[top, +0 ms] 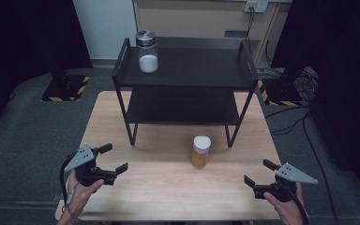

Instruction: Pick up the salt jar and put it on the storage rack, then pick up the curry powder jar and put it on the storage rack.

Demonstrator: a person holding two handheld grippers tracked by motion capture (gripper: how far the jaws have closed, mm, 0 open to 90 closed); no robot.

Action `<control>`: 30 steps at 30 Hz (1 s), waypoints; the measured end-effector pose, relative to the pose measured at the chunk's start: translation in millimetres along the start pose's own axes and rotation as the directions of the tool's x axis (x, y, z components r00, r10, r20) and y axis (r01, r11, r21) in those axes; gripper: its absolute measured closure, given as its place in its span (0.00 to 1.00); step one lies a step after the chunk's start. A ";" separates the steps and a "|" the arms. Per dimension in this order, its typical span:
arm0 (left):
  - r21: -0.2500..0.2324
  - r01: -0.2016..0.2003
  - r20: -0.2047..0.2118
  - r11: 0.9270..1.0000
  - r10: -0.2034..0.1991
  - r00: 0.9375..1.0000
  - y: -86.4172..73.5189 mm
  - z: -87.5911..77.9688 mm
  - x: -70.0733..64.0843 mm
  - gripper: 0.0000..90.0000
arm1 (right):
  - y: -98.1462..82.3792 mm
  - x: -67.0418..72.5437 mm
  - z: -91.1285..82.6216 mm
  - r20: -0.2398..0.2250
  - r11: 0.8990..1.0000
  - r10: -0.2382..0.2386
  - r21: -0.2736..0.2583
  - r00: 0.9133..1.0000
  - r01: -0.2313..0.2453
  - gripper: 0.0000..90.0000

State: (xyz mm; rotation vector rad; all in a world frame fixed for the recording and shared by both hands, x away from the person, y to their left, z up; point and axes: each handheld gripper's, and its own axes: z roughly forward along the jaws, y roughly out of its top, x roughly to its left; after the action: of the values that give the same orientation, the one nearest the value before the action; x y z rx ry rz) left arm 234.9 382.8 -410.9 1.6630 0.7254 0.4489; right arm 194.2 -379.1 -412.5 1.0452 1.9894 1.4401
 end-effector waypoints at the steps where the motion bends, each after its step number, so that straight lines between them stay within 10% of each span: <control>1: -0.004 -0.004 0.001 1.000 0.004 1.000 -0.8 -0.6 0.1 0.00 | 0.0 -0.2 0.0 -0.002 1.000 -0.001 -0.001 1.000 0.001 0.01; 30: -0.011 -0.015 0.003 1.000 0.015 1.000 -3.3 -6.7 1.3 0.00 | 32.3 -18.5 -19.0 -0.059 0.999 -0.028 -0.021 0.998 0.027 0.01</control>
State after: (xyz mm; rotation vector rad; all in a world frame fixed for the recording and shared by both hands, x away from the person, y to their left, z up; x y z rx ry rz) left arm 230.8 388.9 -412.7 1.6600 0.7072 0.4601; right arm 201.2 -399.8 -376.9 0.9731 2.0183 1.4894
